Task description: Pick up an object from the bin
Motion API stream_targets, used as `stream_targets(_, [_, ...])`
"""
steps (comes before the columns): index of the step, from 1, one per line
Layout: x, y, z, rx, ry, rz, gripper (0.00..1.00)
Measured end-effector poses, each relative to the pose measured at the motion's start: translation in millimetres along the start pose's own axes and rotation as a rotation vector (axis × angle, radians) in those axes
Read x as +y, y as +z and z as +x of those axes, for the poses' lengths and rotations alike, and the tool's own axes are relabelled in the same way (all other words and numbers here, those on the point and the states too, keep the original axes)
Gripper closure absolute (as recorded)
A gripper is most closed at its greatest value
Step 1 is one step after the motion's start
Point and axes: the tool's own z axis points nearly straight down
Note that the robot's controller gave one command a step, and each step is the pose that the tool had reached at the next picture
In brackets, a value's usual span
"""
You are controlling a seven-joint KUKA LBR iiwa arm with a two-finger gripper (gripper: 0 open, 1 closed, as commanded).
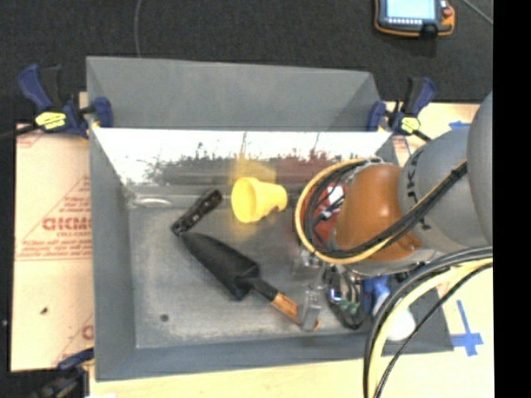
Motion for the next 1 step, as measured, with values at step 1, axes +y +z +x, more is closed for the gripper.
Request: stream_targets(1, [7.1, -37.2, 3.3, -0.009, -0.178, 0.002, 0.0])
